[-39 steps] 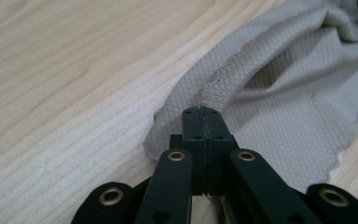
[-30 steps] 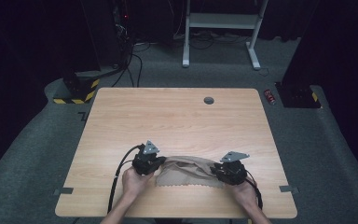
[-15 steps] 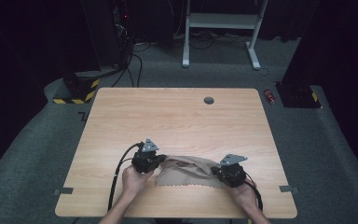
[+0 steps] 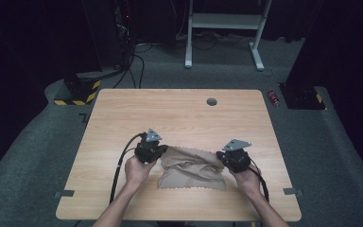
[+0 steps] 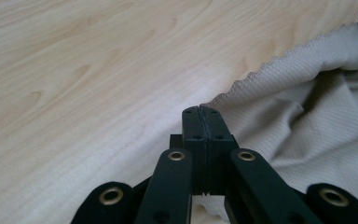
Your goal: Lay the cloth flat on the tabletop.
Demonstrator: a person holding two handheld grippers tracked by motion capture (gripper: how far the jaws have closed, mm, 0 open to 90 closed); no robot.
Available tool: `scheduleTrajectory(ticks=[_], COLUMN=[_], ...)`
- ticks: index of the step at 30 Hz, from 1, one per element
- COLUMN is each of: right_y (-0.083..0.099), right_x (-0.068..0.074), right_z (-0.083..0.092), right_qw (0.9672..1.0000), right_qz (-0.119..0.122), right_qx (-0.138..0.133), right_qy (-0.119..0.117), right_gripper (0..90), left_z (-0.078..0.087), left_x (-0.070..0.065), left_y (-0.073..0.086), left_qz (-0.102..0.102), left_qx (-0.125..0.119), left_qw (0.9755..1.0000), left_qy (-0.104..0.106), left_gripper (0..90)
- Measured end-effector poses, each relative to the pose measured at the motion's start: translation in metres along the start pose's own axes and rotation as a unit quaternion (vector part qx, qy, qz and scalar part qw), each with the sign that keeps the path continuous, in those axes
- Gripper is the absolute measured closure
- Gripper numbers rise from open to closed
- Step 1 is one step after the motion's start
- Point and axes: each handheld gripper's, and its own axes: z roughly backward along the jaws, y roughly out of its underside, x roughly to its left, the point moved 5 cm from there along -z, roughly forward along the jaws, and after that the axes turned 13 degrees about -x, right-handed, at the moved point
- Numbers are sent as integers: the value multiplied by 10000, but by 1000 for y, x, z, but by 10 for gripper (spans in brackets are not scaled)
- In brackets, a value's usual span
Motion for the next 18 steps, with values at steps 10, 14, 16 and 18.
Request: scheduleTrajectory(ticks=[10,14,16,18], right_y=[-21,-22,-22,-22], right_x=[-28,-37,-42,-46], right_z=[-38,-55,-63,-70], right_qw=[9990,9984,9983,9980], right_qz=[48,-42,-174,-235], right_qx=[163,271,285,311], right_qy=[421,497,474,490], right_gripper=[900,900,900,900], left_z=[-36,-48,-53,-60], left_x=[28,37,41,46], left_y=[-9,-10,-8,-6], left_qz=[89,151,201,265], left_qx=[184,289,339,405], left_qw=[9993,9985,9981,9974], left_qy=[-328,-440,-475,-541], left_gripper=[896,895,895,895])
